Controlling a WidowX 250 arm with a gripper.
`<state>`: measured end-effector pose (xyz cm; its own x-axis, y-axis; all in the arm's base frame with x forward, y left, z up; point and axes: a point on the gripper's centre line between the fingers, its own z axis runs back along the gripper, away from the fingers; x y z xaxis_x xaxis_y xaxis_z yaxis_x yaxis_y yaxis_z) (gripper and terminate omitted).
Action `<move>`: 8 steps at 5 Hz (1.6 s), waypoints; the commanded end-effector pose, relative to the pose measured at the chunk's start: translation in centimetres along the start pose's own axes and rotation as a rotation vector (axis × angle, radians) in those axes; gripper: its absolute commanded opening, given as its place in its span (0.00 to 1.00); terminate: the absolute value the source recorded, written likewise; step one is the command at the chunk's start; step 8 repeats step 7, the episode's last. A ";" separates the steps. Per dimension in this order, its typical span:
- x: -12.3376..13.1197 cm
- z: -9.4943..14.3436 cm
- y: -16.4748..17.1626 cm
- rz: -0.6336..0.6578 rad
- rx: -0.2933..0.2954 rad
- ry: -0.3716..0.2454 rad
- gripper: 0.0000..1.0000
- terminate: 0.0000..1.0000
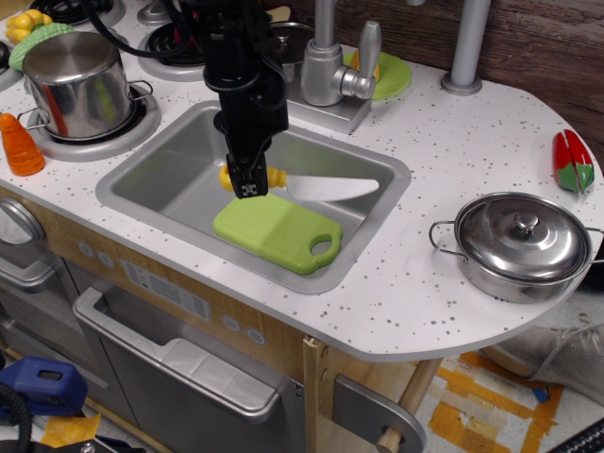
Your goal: Put knife on cutting board
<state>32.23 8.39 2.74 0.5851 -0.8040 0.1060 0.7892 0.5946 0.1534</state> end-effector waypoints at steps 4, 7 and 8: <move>-1.5 -3.1 5.2 -0.183 0.091 -0.149 1.00 0.00; -1.5 -3.2 5.4 -0.189 0.080 -0.170 1.00 1.00; -1.5 -3.2 5.4 -0.189 0.080 -0.170 1.00 1.00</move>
